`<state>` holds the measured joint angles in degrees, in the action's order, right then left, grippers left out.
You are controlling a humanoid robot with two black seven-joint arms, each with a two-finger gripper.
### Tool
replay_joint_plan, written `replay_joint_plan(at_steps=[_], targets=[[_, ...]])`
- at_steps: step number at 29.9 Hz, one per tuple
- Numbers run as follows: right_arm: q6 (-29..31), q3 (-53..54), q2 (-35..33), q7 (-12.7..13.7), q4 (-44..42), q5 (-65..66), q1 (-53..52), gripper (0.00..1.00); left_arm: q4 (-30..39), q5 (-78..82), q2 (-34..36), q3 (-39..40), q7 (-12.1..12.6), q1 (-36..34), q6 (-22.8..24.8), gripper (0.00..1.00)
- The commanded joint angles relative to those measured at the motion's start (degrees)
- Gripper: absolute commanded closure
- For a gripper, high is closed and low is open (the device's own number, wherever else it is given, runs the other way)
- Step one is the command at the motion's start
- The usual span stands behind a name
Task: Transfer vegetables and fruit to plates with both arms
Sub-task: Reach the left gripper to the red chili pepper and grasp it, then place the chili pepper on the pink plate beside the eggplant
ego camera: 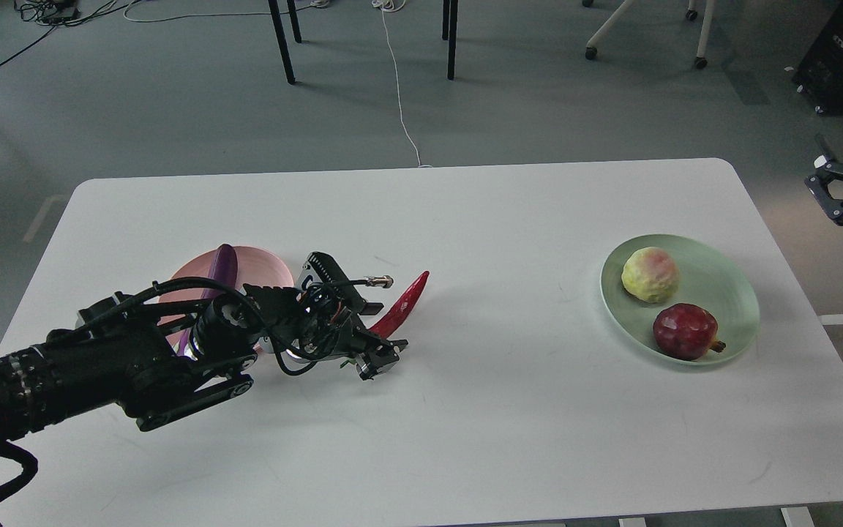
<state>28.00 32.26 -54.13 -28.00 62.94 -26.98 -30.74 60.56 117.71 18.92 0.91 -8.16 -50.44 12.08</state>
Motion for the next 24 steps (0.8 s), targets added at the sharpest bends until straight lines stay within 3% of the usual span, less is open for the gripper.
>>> replay_joint_plan(at_steps=[1, 5, 11, 17, 24], targets=[[0.0, -0.01, -0.01, 0.0, -0.1, 0.0, -0.02, 0.01, -0.18, -0.02, 0.15, 0.06, -0.11, -0.09, 0.05, 0.71], [0.0, -0.01, -0.01, 0.0, -0.19, 0.0, 0.06, 0.01, -0.09, -0.37, 0.59, 0.5, -0.19, -0.01, 0.05, 0.82], [0.0, -0.01, -0.01, 0.0, -0.36, 0.0, -0.02, 0.01, 2.36, -1.6, 1.81, 4.62, -0.19, -0.88, 0.31, 0.86], [0.0, 0.25, 0.17, 0.0, -0.45, 0.09, -0.02, 0.01, 9.31, -5.56, 12.08, 5.25, -0.46, -3.17, 0.84, 0.84], [0.0, 0.25, 0.52, 0.0, -0.45, 0.09, -0.02, 0.01, 9.67, -5.56, 21.76, 4.46, -3.01, -1.94, 0.75, 0.81]])
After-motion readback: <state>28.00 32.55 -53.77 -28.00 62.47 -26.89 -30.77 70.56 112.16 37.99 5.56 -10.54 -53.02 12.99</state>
